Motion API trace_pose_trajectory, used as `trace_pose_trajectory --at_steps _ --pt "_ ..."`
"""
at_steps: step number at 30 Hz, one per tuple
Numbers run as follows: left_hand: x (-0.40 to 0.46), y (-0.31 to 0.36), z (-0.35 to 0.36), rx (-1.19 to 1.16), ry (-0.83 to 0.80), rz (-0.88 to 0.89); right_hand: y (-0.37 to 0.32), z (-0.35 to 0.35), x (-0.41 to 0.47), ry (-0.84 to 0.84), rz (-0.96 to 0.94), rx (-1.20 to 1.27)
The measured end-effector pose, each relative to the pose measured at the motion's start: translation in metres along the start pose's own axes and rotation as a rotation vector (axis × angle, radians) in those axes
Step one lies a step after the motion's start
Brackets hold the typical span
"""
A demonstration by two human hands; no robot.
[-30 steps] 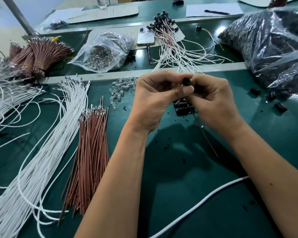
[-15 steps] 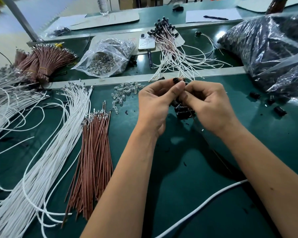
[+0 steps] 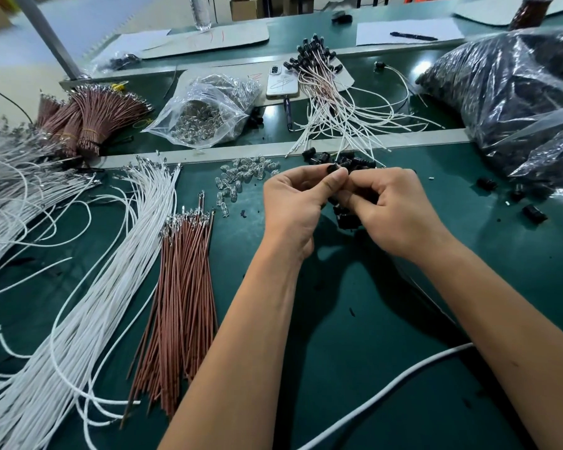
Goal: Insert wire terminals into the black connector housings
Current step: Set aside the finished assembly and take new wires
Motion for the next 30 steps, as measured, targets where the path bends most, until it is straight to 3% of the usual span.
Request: trace_pose_trajectory --at_steps 13,17,21,25,30 --pt "-0.007 0.012 -0.005 -0.034 0.081 -0.021 -0.011 0.002 0.001 -0.074 0.007 -0.001" --pt "-0.011 0.041 -0.019 -0.076 0.123 0.048 -0.046 0.009 0.017 -0.116 -0.059 -0.063" --pt "-0.014 0.098 -0.065 0.049 0.293 0.2 -0.105 0.035 0.052 -0.312 -0.18 -0.118" --pt "-0.026 0.146 -0.143 0.187 0.555 0.216 -0.142 0.096 0.074 -0.467 -0.048 0.029" --pt "-0.039 0.18 -0.211 0.485 0.697 0.176 -0.193 0.193 0.073 -0.574 0.025 -0.129"
Point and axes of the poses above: each hand's wrist, its own x-axis towards the middle knuckle, its own z-axis out of the palm, y = z × x, the point moved 9 cm from there along x, towards the middle knuckle, and after that the axes turned 15 degrees about -x, right-handed, at the moved point
